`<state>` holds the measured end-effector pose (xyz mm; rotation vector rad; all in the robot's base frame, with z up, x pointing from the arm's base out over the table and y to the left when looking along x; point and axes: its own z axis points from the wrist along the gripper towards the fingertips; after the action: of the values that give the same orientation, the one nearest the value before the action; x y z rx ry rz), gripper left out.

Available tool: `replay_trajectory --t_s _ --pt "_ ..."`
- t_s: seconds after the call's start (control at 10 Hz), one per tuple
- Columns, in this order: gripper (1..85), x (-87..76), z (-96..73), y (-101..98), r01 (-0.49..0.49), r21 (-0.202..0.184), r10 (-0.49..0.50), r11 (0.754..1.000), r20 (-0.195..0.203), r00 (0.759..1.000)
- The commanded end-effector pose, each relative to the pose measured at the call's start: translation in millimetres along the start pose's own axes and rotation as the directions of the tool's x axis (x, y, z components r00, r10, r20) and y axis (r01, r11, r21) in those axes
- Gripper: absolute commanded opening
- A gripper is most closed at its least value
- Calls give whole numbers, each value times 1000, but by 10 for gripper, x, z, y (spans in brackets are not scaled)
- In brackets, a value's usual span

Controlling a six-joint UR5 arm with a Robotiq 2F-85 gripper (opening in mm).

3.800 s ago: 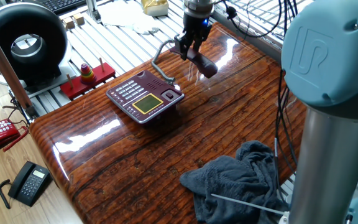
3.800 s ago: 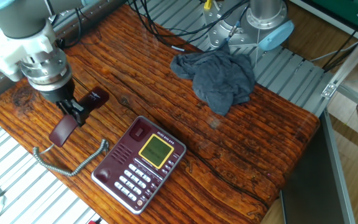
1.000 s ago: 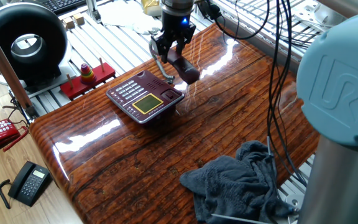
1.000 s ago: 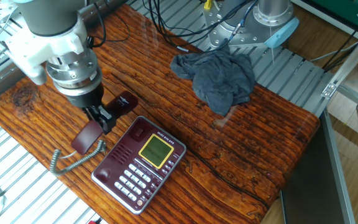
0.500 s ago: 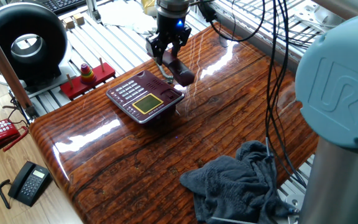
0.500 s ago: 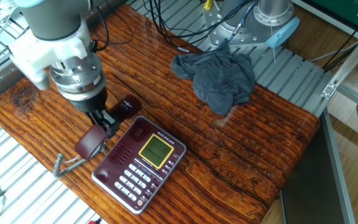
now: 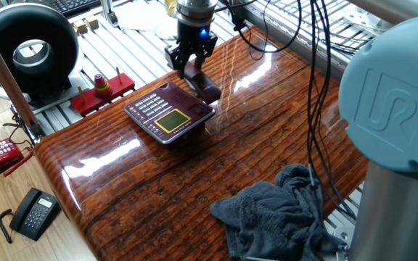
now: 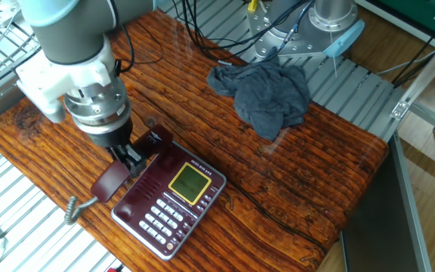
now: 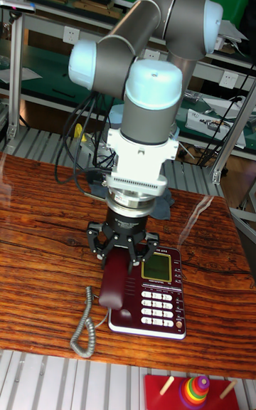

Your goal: Place the handset of the telephone on the corresponding phone cradle

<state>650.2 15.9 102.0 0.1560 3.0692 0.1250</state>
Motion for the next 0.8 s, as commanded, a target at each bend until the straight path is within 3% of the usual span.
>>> replay_trajectory --t_s 0.0,0.5,0.7 --pt "230 -5 -1 92 -12 1 12 1000 6 1000" --pt "217 241 39 178 54 -16 -55 998 -72 996" --pt "217 283 34 194 90 -24 -92 996 -86 992"
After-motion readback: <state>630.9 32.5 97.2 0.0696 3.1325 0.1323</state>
